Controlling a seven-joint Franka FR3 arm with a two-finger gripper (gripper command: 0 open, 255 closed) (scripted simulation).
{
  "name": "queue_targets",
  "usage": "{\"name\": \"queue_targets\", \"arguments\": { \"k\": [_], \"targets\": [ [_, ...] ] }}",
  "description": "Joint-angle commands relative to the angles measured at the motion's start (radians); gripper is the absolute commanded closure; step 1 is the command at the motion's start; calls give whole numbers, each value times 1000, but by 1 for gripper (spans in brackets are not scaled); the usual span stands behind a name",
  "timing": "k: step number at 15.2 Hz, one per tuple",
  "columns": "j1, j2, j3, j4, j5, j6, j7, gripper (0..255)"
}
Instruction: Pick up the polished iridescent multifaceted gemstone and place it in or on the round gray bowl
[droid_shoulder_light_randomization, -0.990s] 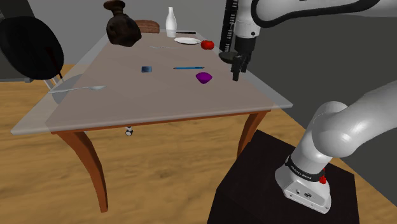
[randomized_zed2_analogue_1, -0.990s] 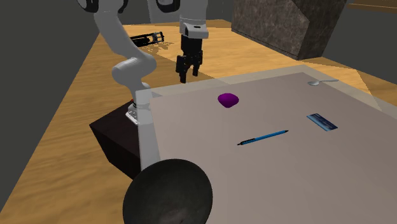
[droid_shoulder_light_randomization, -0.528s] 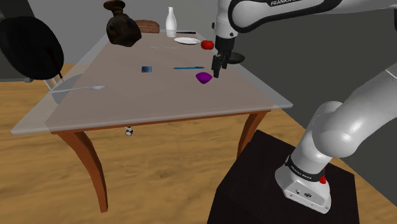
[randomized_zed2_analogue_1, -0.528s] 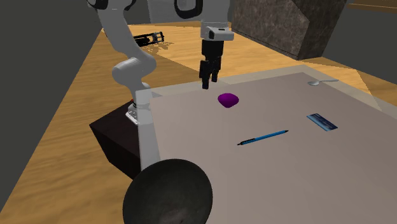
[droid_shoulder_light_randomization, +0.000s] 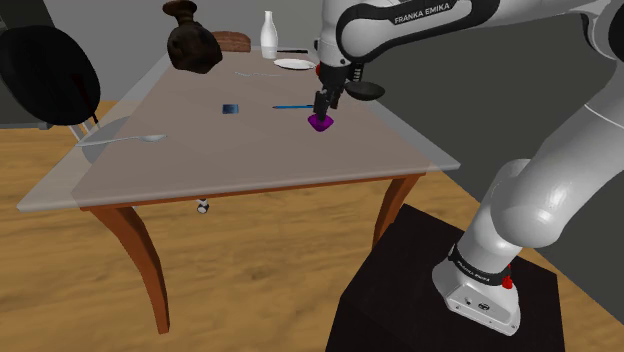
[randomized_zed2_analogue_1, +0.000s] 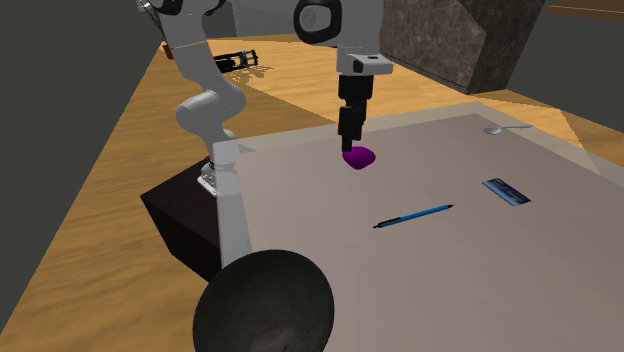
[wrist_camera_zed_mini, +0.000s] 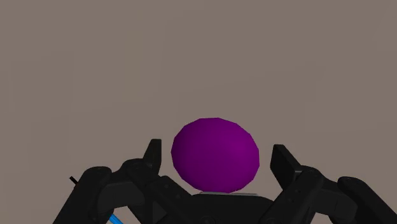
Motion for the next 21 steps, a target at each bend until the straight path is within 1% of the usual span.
{"name": "queue_targets", "arguments": {
  "k": [1,3,11,12,21],
  "targets": [
    [-2,7,-2,-20,-3,28,2,0],
    [-5,18,-5,-42,-7,62,3,0],
    [-5,18,-5,-42,-7,62,3,0],
    [-5,18,-5,-42,-7,62,3,255],
    [-4,18,-6,-42,-7,62,4,255]
  ]
}}
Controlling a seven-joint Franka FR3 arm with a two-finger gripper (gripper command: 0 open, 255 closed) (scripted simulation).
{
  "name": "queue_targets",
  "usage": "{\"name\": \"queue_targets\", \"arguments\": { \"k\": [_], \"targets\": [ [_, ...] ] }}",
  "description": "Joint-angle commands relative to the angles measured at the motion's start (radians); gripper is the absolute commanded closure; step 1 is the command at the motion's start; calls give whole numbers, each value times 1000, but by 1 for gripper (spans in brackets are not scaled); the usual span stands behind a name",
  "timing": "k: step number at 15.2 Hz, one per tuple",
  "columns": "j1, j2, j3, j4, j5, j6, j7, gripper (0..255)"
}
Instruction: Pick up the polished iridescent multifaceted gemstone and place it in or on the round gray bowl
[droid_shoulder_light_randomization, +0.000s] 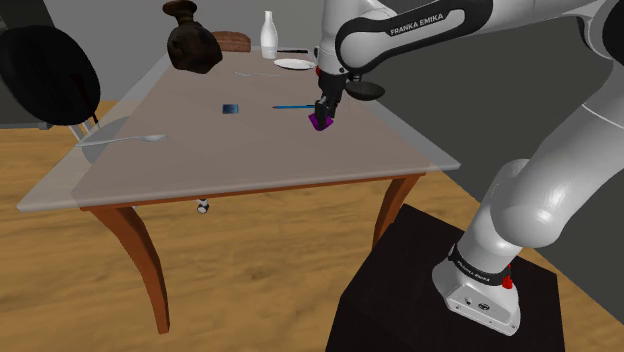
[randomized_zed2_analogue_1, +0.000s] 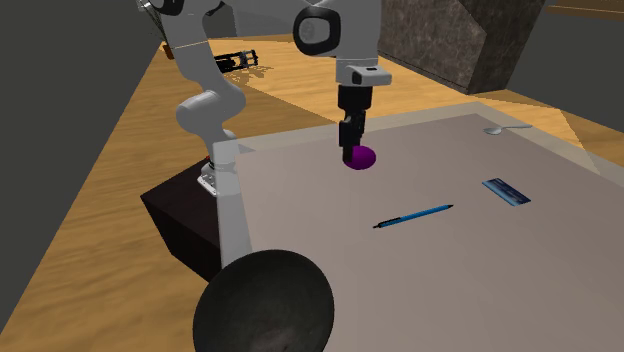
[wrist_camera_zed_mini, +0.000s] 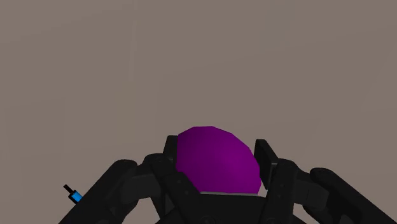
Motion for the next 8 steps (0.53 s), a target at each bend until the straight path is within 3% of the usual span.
{"name": "queue_targets", "arguments": {
  "k": [1,8],
  "targets": [
    [2,1,2,7,3,-15,-1,255],
    [5,-13,3,86,11,-107,-18,255]
  ]
}}
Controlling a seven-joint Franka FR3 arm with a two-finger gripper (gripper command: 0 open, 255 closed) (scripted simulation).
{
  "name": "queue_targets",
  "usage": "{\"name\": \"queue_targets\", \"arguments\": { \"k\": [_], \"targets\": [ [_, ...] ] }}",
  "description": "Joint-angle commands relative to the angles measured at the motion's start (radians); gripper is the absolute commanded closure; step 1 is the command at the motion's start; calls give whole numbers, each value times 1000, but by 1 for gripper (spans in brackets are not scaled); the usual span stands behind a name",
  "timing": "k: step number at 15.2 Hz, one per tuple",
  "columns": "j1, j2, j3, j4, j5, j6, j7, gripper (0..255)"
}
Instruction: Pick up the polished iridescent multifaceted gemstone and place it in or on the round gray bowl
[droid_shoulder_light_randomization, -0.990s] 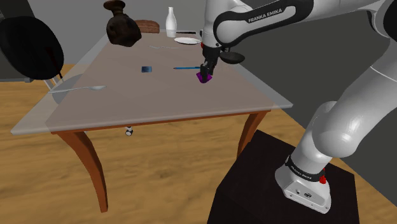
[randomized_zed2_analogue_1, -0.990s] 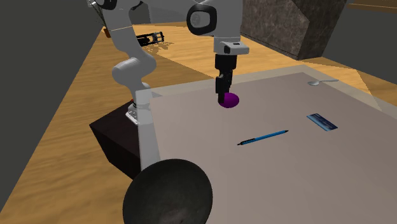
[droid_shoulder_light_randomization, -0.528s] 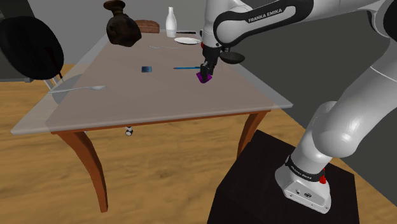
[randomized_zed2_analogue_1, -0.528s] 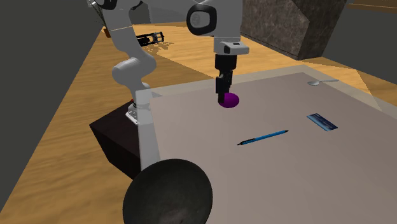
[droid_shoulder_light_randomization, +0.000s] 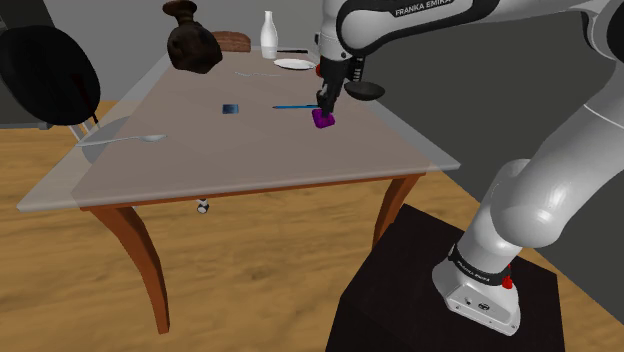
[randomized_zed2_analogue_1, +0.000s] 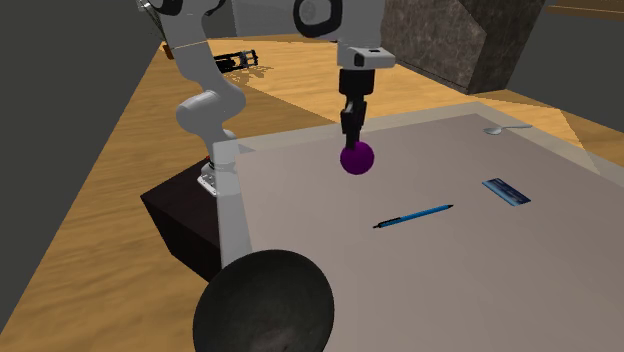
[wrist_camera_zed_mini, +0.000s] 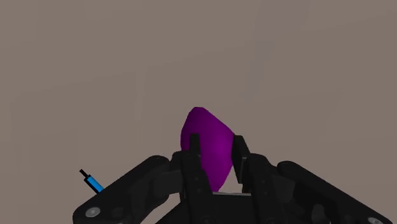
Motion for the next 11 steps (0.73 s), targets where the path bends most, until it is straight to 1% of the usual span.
{"name": "queue_targets", "arguments": {
  "k": [1,5,6,7,9,10,11],
  "targets": [
    [1,-3,1,24,2,-27,-4,255],
    [1,-5,2,75,6,-80,-13,255],
    [1,-5,1,62,5,-66,-12,255],
    [1,-5,1,62,5,-66,-12,0],
    [-28,50,1,73,68,-16,233,0],
    [-33,60,0,74,79,-5,278,0],
    [-33,63,-1,64,79,8,278,0]
  ]
}}
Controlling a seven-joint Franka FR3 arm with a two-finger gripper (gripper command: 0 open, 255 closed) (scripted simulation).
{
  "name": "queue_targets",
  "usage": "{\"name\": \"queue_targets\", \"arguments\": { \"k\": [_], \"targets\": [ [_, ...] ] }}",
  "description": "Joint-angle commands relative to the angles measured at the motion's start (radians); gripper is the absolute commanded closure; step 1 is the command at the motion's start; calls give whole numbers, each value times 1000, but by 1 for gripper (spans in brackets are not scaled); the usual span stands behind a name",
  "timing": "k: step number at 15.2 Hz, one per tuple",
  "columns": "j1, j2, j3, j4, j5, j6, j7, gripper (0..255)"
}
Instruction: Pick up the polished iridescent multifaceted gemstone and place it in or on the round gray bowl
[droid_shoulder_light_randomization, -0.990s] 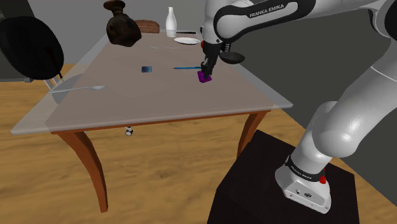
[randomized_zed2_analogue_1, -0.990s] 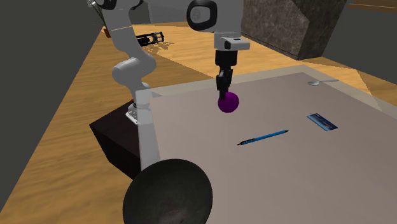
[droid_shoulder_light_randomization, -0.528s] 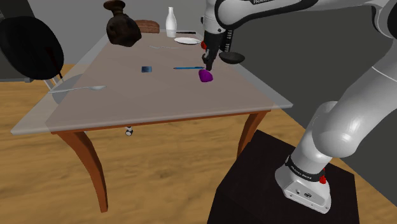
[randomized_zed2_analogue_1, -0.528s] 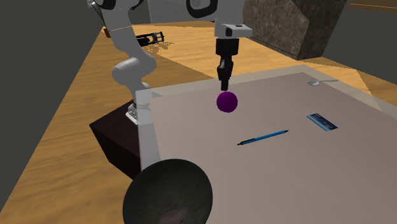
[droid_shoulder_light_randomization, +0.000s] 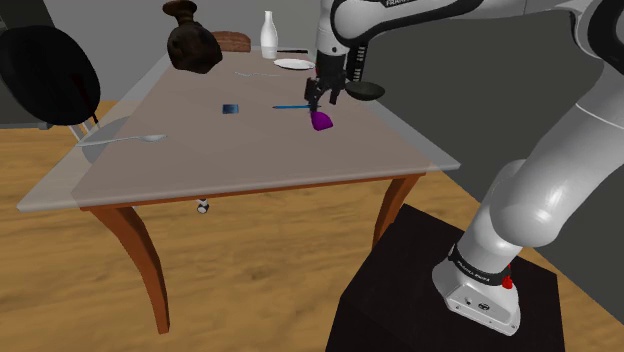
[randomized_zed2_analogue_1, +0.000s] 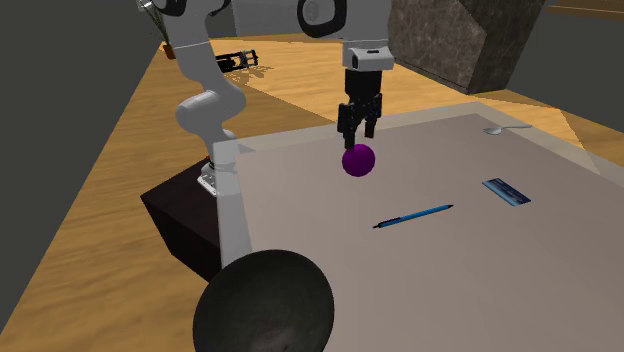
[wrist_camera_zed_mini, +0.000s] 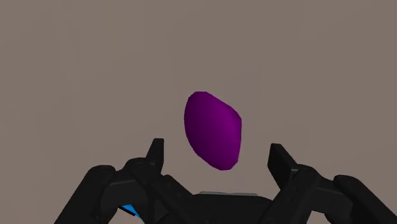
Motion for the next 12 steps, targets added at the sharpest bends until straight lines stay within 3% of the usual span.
{"name": "queue_targets", "arguments": {
  "k": [1,6,12],
  "targets": [
    [-5,13,-1,-15,9,30,44,0],
    [-8,36,-5,-65,4,103,46,0],
    [-8,36,-5,-65,4,103,46,0]
  ]
}}
